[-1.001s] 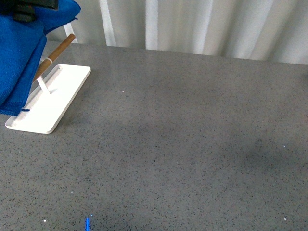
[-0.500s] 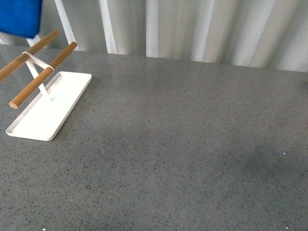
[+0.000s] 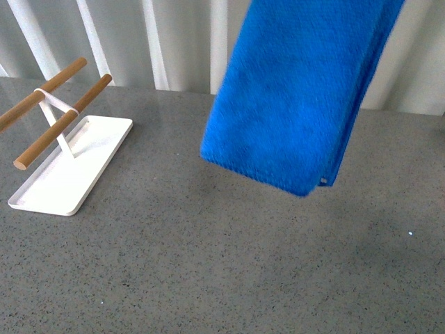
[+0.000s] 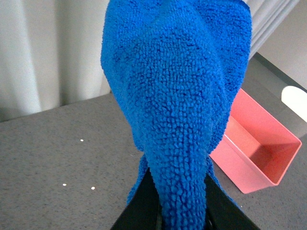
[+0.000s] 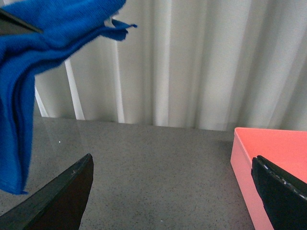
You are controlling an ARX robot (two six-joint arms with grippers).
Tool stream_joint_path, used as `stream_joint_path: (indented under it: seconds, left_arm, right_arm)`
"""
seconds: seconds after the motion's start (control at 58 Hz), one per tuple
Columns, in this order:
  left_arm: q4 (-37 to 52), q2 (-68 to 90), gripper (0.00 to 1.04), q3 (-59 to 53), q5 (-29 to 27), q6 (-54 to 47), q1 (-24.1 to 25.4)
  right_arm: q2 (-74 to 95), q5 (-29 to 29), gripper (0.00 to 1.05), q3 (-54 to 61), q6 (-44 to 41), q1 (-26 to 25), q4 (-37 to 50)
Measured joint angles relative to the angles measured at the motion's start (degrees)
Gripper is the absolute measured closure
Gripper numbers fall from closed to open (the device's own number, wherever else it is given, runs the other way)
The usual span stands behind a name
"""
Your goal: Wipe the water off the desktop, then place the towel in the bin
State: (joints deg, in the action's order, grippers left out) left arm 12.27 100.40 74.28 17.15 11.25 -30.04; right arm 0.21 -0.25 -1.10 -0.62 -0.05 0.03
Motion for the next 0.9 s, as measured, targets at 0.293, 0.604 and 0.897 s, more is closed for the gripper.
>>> stream_joint_path:
  seconds: [0.293,0.604,0.897]
  left_arm:
    - [13.9,9.6,0.98,-5.6,6.7,6.6,-3.7]
    - [18.0,12.7,0.98,-6.2,7.7,9.9,-5.9]
    - [16.9,13.7,0.98,-5.6,5.8,9.9,-5.9]
  right_arm:
    - [0.0,0.0,0.07,0.0,0.0,0.0,0.0]
    - [0.3,-1.3,0.07,-0.2,0.1,-0.3,-0.5]
    - [21.5,-32.9,0.07,-13.2,-3.3,-14.2,1.5]
